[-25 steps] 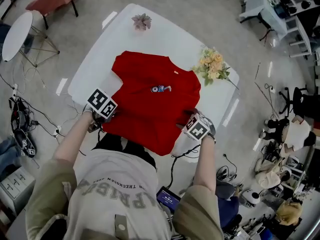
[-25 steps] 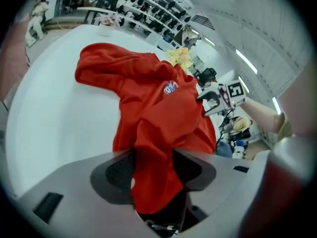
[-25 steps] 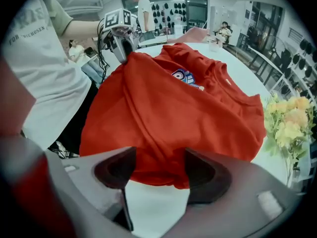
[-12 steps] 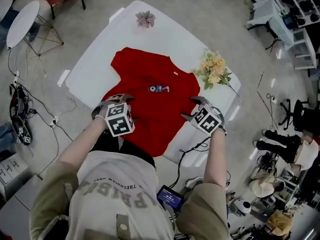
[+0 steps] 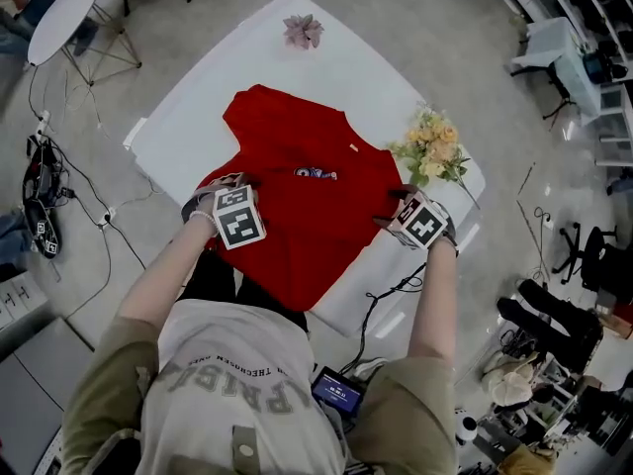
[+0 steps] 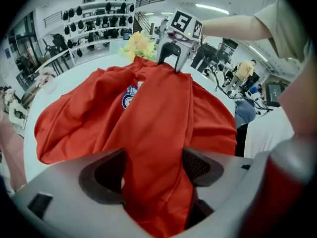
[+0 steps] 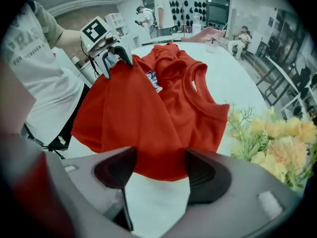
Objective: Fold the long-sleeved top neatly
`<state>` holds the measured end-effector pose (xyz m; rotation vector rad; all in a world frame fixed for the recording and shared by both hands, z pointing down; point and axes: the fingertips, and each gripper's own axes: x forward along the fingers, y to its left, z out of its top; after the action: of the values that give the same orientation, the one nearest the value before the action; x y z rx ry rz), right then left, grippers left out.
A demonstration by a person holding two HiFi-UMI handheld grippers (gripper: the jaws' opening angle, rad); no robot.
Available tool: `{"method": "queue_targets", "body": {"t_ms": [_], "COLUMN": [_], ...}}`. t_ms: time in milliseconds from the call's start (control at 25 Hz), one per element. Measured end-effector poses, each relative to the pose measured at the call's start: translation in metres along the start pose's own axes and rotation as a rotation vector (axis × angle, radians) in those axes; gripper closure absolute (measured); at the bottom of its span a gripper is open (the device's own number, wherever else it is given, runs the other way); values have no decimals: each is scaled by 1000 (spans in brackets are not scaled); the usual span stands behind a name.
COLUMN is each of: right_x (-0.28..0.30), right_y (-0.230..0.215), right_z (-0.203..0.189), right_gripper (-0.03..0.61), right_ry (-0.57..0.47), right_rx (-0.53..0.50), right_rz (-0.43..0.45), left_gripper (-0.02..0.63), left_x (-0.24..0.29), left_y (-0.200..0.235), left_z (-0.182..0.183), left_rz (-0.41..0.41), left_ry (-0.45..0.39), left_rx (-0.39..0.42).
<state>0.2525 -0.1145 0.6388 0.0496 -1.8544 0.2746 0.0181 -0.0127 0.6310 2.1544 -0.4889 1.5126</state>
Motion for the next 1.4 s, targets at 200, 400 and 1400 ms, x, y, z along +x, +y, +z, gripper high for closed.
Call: {"method": "queue_targets", "body": {"t_ms": [200, 400, 1400], "right_x": [-21, 8, 13], "right_y": [33, 45, -44], "right_z": [31, 6, 199], "right_gripper": [279, 278, 518], "right_ry": [-146, -27, -320], "right_rx": [-35, 5, 514], "right_rz": [13, 44, -183], "left_gripper": [261, 261, 262], "left_x": [-21, -5, -90], "left_y": [-1, 0, 58], "left_z": [-5, -26, -72], "left_rz": [23, 3, -33], "left_ry": [-26, 8, -240], "left_rx": [-37, -62, -40]}}
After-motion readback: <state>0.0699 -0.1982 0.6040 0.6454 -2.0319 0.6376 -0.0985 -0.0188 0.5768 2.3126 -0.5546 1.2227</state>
